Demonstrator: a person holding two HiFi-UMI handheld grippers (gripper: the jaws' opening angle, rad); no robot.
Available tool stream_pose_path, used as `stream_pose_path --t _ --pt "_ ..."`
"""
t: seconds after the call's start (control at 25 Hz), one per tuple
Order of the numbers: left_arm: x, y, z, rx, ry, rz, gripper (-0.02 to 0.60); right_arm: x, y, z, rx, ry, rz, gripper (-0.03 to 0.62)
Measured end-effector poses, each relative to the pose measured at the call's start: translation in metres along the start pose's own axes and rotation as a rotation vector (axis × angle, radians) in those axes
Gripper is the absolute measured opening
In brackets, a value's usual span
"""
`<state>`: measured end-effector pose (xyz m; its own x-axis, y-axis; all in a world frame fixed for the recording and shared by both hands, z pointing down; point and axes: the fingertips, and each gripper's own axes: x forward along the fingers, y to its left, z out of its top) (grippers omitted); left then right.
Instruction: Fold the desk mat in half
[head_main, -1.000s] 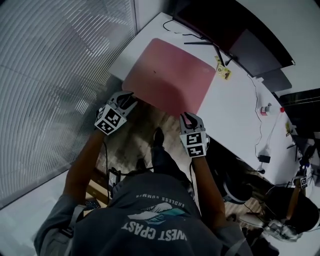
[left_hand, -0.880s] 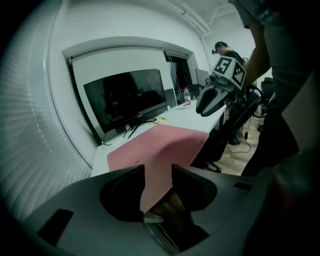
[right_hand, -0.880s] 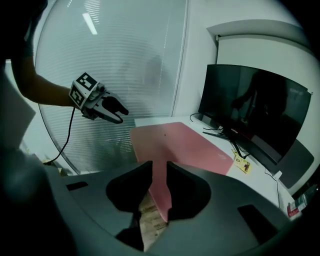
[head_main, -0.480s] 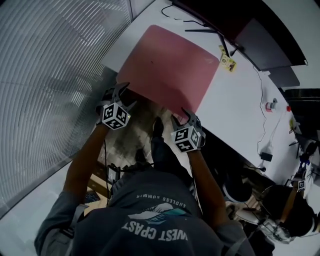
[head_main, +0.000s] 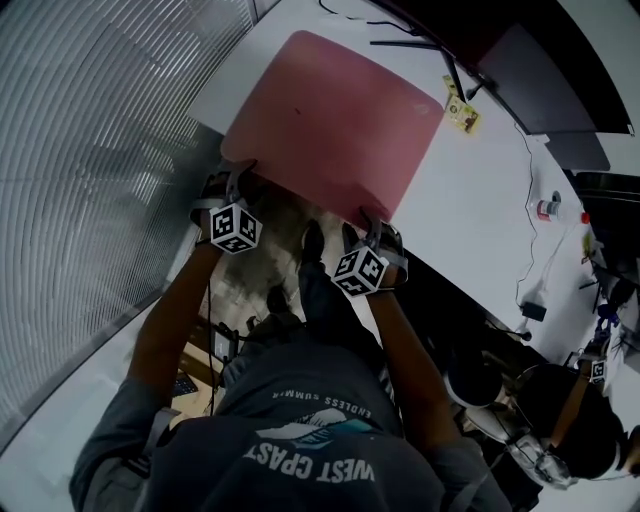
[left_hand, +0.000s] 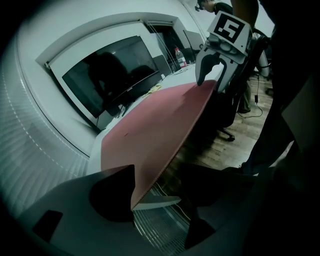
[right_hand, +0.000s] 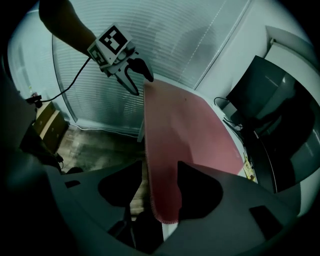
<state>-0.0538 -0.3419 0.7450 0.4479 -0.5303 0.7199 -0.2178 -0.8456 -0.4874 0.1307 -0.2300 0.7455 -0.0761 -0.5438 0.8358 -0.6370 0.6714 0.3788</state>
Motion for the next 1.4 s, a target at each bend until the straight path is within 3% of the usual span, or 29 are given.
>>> stream_pose_path --t 0.12,0.32,0.48,0.6,0.76,1.12,1.4 --pt "-0.001 0.005 0.001 0.002 -0.008 0.043 0.217 0.002 0.000 -0.004 -0.036 0.016 -0.014 0.211" --pt "-0.008 0.005 0.007 0.018 -0.045 0.068 0.146 -0.003 0.000 -0.001 -0.063 -0.011 -0.031 0.158" --pt "-0.018 0.005 0.014 0.029 -0.078 0.087 0.060 -0.016 -0.005 0.006 -0.077 -0.064 -0.076 0.062" --pt "-0.026 0.015 0.022 0.034 -0.098 0.113 0.047 -0.025 -0.016 0.010 -0.080 -0.069 -0.114 0.043" --pt "-0.035 0.037 0.041 0.044 -0.132 0.146 0.035 -0.034 -0.041 0.019 -0.009 -0.095 -0.152 0.041" --pt "-0.053 0.104 0.100 0.100 -0.205 0.239 0.032 -0.065 -0.128 0.048 0.100 -0.191 -0.317 0.040" --pt "-0.049 0.149 0.130 0.116 -0.223 0.286 0.029 -0.074 -0.183 0.069 0.132 -0.233 -0.385 0.040"
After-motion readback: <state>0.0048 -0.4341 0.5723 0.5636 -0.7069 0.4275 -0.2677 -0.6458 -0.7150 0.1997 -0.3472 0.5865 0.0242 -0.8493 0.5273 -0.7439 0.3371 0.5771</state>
